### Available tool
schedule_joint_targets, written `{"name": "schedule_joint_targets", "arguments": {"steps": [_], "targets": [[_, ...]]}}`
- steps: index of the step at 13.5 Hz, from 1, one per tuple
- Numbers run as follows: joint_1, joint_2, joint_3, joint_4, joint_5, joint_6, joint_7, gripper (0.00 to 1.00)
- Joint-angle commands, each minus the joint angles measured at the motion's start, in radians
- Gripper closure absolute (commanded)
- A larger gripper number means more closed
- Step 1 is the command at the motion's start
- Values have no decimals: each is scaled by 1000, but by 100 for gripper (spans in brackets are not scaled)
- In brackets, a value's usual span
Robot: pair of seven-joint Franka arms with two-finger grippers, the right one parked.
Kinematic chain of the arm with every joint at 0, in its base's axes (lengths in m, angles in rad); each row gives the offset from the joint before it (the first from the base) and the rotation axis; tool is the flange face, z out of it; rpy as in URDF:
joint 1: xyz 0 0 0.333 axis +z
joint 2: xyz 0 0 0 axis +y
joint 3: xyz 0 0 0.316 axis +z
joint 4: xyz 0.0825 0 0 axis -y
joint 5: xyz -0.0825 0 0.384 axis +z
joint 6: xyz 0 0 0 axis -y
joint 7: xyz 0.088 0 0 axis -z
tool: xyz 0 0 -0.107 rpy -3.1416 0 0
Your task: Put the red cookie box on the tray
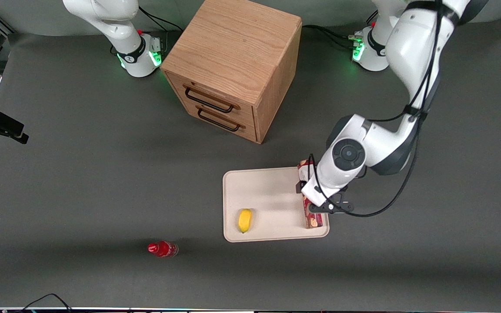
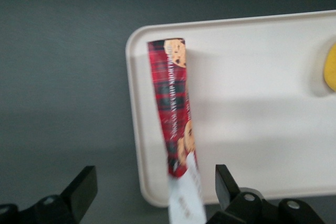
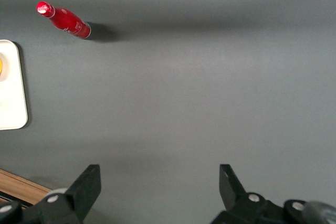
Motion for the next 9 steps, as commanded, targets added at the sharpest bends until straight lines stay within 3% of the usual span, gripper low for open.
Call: {"name": "schedule_joint_targets", "arguments": {"steps": [1, 4, 7, 9], "targets": [[54, -198, 17, -30, -68, -200, 178, 0], [59, -391, 196, -28, -163, -430, 455, 0], [51, -520, 309, -51, -164, -564, 498, 0], [51, -609, 362, -159, -163, -516, 505, 0]]}}
